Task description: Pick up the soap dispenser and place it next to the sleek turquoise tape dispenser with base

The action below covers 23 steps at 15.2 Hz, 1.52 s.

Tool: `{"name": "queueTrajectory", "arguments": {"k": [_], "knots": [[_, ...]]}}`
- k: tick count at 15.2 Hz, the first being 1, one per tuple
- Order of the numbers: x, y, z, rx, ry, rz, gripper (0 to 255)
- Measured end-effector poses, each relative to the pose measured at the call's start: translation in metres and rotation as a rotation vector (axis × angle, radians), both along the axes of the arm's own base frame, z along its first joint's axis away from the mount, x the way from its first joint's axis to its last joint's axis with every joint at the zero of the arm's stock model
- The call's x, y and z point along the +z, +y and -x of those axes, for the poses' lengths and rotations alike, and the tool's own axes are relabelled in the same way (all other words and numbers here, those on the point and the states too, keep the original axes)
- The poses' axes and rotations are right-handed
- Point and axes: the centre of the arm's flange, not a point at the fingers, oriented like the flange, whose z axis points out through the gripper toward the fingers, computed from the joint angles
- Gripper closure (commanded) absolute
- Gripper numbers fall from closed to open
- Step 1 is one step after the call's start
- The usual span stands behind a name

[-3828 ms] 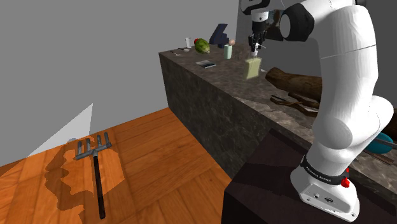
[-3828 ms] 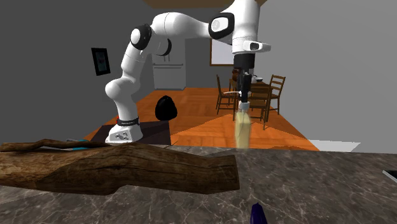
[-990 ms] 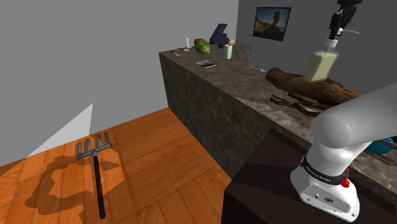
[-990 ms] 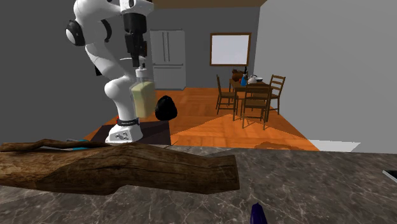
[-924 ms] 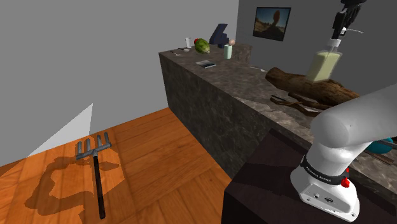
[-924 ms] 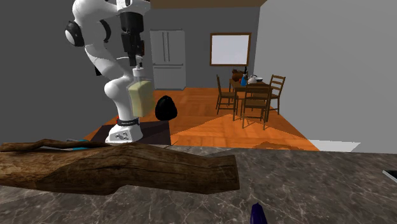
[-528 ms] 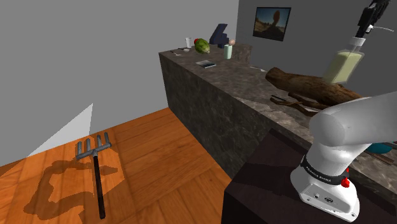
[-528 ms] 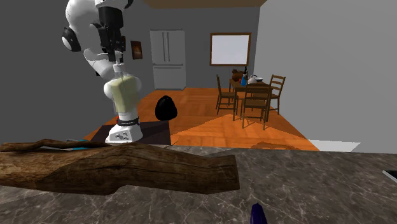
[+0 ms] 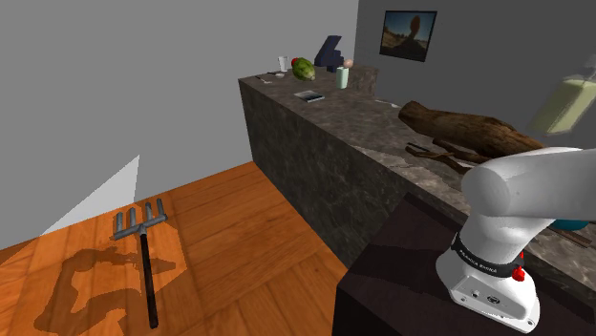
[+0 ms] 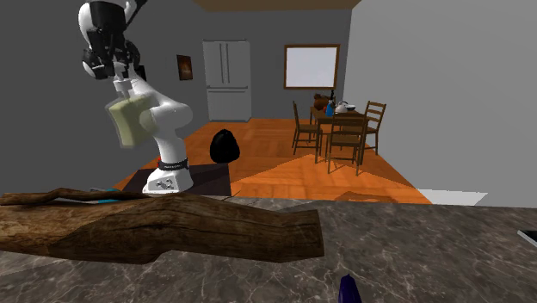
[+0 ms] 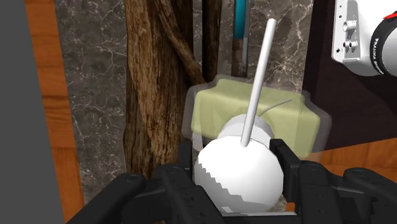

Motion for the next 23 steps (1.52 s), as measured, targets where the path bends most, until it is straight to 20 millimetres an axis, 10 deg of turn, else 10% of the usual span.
{"name": "queueTrajectory", "arguments": {"k": [18, 23], "knots": [[0.037, 0.063, 0.229, -0.002, -0.001, 0.001, 255], [0.018, 0.066, 0.244, 0.001, 0.0, 0.0, 255]]}}
